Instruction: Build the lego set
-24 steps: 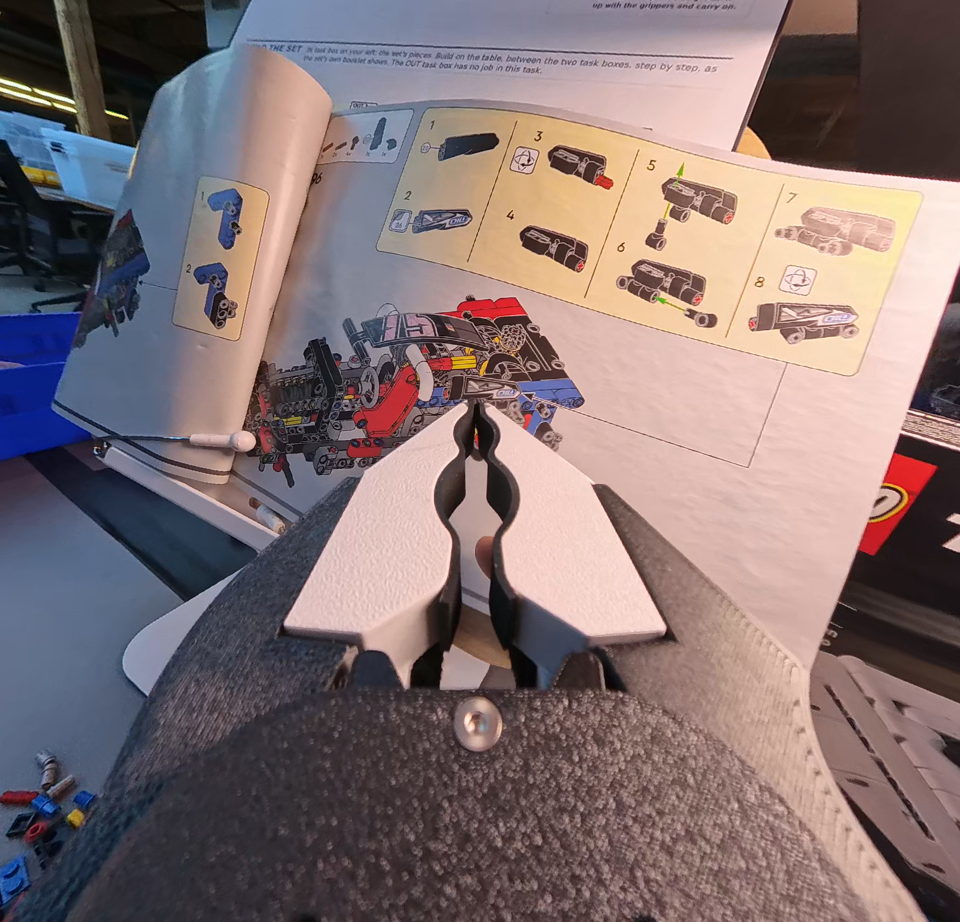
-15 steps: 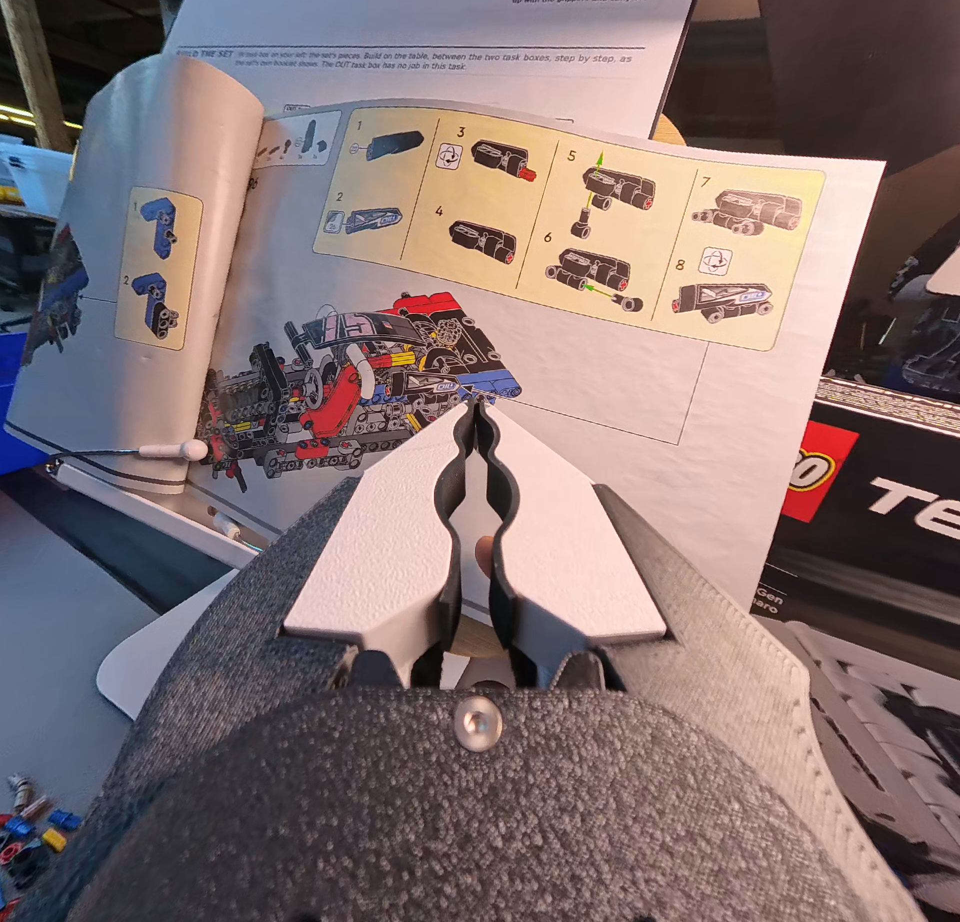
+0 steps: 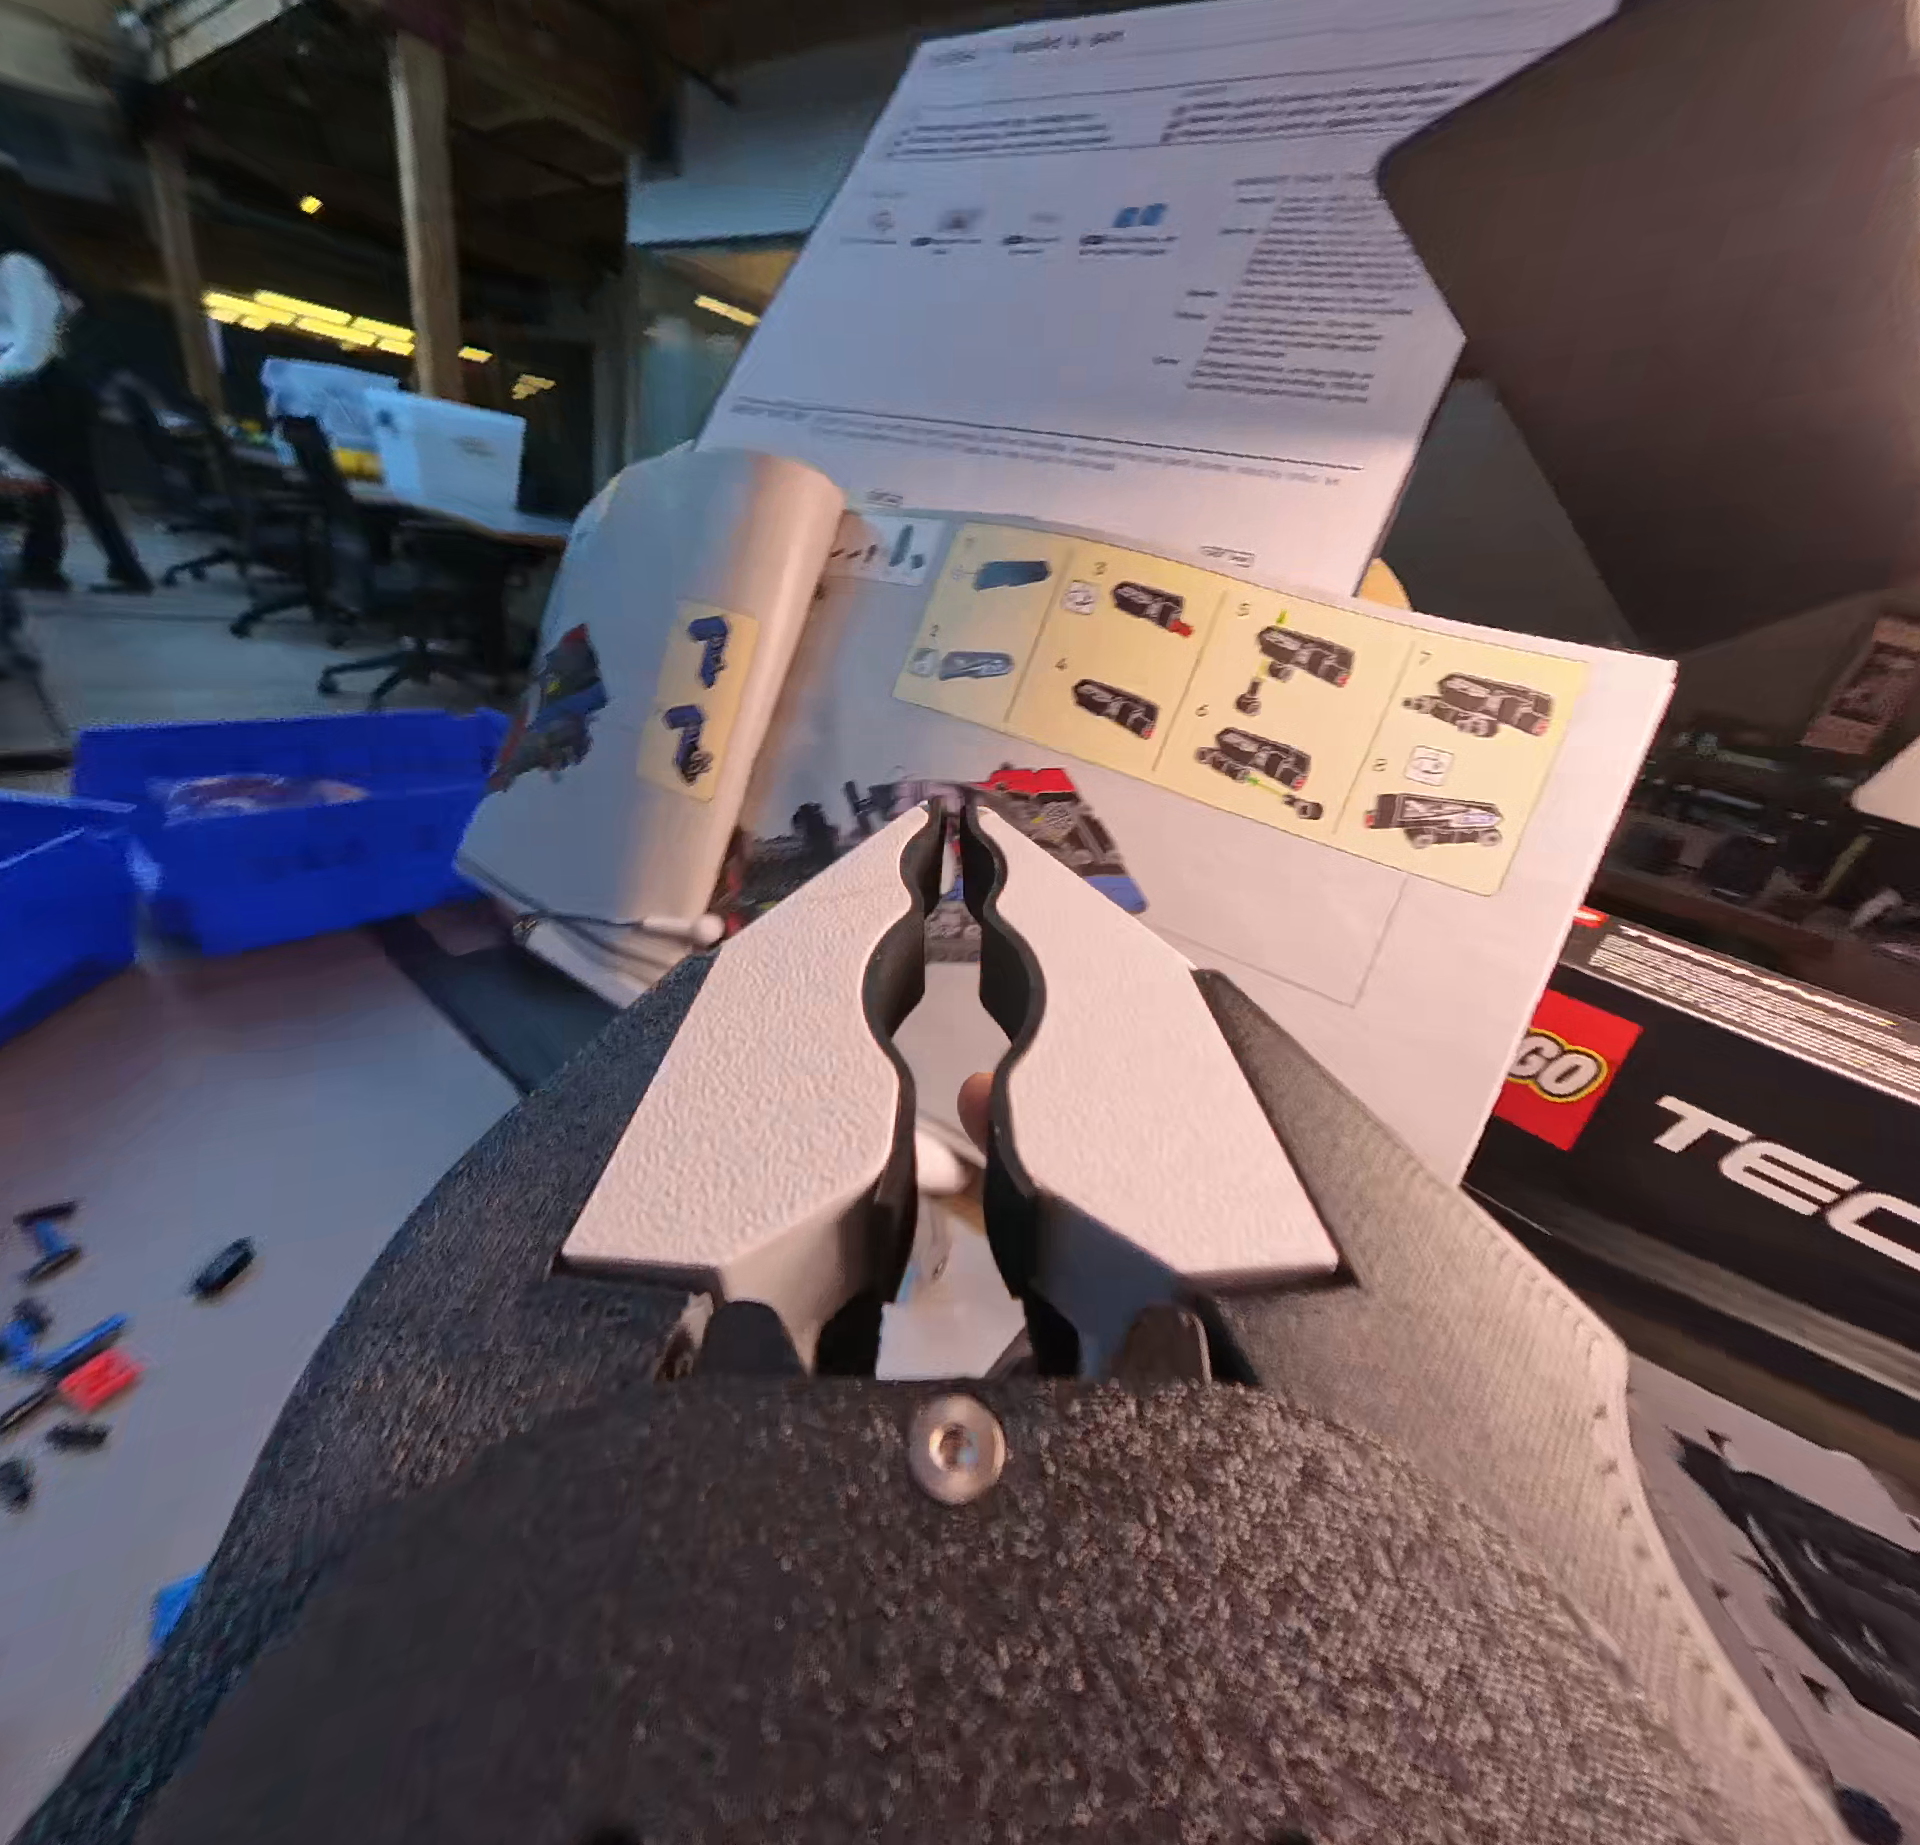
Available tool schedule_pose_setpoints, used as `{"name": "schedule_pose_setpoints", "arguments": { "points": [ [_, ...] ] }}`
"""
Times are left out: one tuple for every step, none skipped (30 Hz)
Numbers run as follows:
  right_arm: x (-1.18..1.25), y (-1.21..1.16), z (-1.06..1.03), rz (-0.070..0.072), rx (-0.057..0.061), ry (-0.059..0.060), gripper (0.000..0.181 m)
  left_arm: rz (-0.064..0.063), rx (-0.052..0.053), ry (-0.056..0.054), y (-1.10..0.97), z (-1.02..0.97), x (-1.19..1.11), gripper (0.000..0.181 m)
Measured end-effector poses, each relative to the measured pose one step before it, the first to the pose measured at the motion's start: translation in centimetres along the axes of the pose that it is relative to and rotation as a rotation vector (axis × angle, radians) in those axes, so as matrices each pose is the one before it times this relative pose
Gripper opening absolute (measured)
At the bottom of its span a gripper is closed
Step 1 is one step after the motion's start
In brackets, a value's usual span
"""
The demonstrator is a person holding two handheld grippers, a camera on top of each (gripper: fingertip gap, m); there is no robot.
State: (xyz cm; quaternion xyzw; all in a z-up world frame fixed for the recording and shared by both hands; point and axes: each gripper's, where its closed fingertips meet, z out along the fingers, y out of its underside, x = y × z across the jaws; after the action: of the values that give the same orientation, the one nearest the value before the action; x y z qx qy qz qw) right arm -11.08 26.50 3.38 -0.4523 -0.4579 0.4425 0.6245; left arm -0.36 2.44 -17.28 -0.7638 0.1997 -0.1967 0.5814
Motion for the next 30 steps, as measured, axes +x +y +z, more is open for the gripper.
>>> {"name": "schedule_pose_setpoints", "arguments": {
  "points": [
    [-1.366,0.091,-1.049,-0.0121,-0.0392,-0.0684,0.003,0.0073,-0.0008,-0.0008,-0.108,0.087,0.058,0.004],
    [-1.651,0.225,-1.237,-0.0111,-0.0343,-0.0753,0.005,0.0078,-0.0044,0.0013,-0.056,0.134,0.097,0.004],
    [-1.814,0.473,-1.378,-0.0149,-0.0340,-0.0722,0.007,0.0051,-0.0045,0.0053,-0.060,0.149,0.160,0.004],
    [-1.897,0.685,-1.448,-0.0136,-0.0333,-0.0622,0.009,0.0010,-0.0060,0.0136,-0.046,0.196,0.300,0.004],
    [-1.878,0.840,-1.446,-0.0105,-0.0288,-0.0472,0.011,-0.0015,-0.0117,0.0180,0.042,0.227,0.366,0.005],
    [-1.952,1.114,-1.388,-0.0115,-0.0342,-0.0417,0.011,0.0011,-0.0145,0.0126,0.096,0.260,0.295,0.004],
    [-1.948,1.327,-1.252,-0.0088,-0.0386,-0.0352,0.012,0.0043,-0.0180,0.0136,0.173,0.278,0.341,0.004],
    [-2.023,1.422,-1.116,-0.0028,-0.0357,-0.0355,0.012,0.0050,-0.0209,0.0134,0.218,0.284,0.336,0.004],
    [-2.195,1.480,-0.978,0.0014,-0.0322,-0.0444,0.012,0.0092,-0.0126,0.0085,0.108,0.251,0.292,0.004],
    [-2.213,1.430,-0.813,0.0112,-0.0238,-0.0451,0.012,0.0100,-0.0120,0.0176,0.097,0.221,0.449,0.004],
    [-2.050,1.399,-0.638,0.0173,-0.0210,-0.0371,0.013,0.0076,-0.0188,0.0266,0.148,0.245,0.572,0.004],
    [-1.826,1.478,-0.494,0.0134,-0.0273,-0.0275,0.013,0.0081,-0.0231,0.0276,0.199,0.276,0.588,0.005],
    [-1.629,1.451,-0.328,0.0029,-0.0300,-0.0203,0.013,0.0106,-0.0272,0.0229,0.226,0.321,0.507,0.005],
    [-1.355,1.305,-0.126,-0.0018,-0.0274,-0.0105,0.013,0.0150,-0.0231,0.0138,0.147,0.344,0.358,0.005],
    [-1.150,1.108,0.062,-0.0058,-0.0276,-0.0070,0.015,0.0156,-0.0208,0.0123,0.071,0.395,0.295,0.005],
    [-0.892,0.859,0.233,-0.0137,-0.0272,-0.0025,0.018,0.0140,-0.0186,0.0073,-0.037,0.417,0.166,0.005],
    [-0.503,0.476,0.332,-0.0194,-0.0185,0.0104,0.021,0.0150,-0.0149,0.0045,-0.145,0.392,0.079,0.005],
    [-0.271,0.163,0.385,-0.0253,-0.0102,0.0142,0.022,0.0152,-0.0141,0.0060,-0.191,0.378,0.063,0.005],
    [-0.109,0.001,0.411,-0.0281,-0.0089,0.0131,0.023,0.0142,-0.0164,0.0000,-0.188,0.351,-0.058,0.005],
    [0.053,-0.054,0.401,-0.0298,-0.0090,0.0138,0.023,0.0140,-0.0231,-0.0057,-0.074,0.342,-0.186,0.005],
    [0.118,-0.073,0.377,-0.0269,-0.0092,0.0093,0.022,0.0159,-0.0254,-0.0080,-0.010,0.301,-0.225,0.005],
    [0.084,-0.061,0.343,-0.0164,-0.0081,0.0008,0.021,0.0168,-0.0190,-0.0088,-0.042,0.226,-0.215,0.005],
    [0.057,-0.023,0.316,-0.0054,-0.0094,-0.0047,0.018,0.0132,-0.0121,-0.0092,-0.082,0.158,-0.189,0.005],
    [0.044,0.135,0.262,-0.0029,-0.0170,-0.0057,0.014,0.0097,-0.0062,-0.0100,-0.098,0.115,-0.176,0.004],
    [-0.040,0.186,0.188,-0.0115,-0.0178,-0.0063,0.012,0.0087,-0.0026,-0.0077,-0.061,0.063,-0.128,0.004],
    [-0.001,0.113,0.110,-0.0153,-0.0101,0.0021,0.011,0.0079,-0.0043,-0.0026,0.020,0.067,-0.025,0.004],
    [-0.064,0.023,0.089,-0.0118,-0.0033,-0.0006,0.010,0.0059,-0.0040,-0.0001,0.085,0.092,0.027,0.004],
    [-0.103,0.017,0.118,-0.0046,-0.0032,-0.0023,0.010,0.0042,-0.0040,0.0025,0.091,0.115,0.091,0.004],
    [-0.077,0.058,0.139,-0.0034,-0.0040,-0.0015,0.009,0.0053,-0.0059,-0.0015,0.118,0.113,0.048,0.004],
    [0.069,0.183,0.150,-0.0038,-0.0090,0.0053,0.006,0.0106,-0.0113,-0.0082,0.155,0.107,-0.002,0.004]
  ]
}}
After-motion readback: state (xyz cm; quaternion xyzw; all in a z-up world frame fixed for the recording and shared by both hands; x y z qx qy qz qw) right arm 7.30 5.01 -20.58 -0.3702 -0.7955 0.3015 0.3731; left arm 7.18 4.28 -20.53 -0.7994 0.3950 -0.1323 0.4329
